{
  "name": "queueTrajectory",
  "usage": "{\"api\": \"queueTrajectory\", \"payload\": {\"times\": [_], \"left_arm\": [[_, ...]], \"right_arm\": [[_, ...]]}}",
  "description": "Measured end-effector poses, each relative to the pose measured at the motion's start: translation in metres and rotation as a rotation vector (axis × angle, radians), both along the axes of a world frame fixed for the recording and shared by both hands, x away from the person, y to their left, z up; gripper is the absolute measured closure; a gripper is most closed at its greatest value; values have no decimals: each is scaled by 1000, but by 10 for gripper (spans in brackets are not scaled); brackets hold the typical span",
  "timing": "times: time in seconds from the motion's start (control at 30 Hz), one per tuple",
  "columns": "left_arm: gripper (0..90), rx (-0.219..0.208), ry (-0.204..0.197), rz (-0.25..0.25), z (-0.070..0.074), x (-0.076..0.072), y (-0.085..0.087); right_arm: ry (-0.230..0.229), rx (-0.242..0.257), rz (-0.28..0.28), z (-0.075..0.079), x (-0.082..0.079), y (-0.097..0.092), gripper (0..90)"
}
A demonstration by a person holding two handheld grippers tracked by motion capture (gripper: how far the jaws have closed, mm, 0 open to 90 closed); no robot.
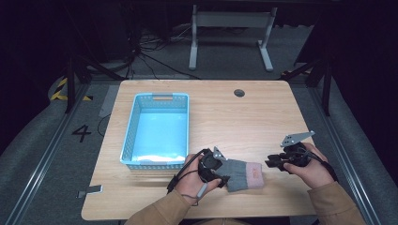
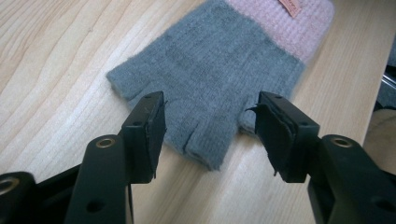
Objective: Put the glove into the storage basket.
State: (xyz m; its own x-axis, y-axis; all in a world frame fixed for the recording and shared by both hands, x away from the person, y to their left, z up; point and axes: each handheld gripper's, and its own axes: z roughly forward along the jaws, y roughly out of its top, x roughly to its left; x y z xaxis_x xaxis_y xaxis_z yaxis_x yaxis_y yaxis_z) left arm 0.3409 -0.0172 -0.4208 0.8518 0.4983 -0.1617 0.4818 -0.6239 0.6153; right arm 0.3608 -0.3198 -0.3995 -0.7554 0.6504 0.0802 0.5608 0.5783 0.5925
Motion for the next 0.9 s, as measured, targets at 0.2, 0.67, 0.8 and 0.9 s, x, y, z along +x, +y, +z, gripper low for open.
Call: {"api": "queueTrajectory", "payload": {"times": [0.2,0.67,0.8,0.9], "left_arm": [[432,4,-2,-2,-3,4,-11],[386,26,-12,-26,-14,13,-36],[372,25,-15,-29,-18,16,-38],[357,27,-21,-30,-20,16,-39]], "right_arm": [[2,4,-6,-1,0,-2,703],[10,24,-8,-2,-1,-3,670],[15,28,1,-3,-1,-2,660],[19,37,2,-3,-1,-2,650]]}}
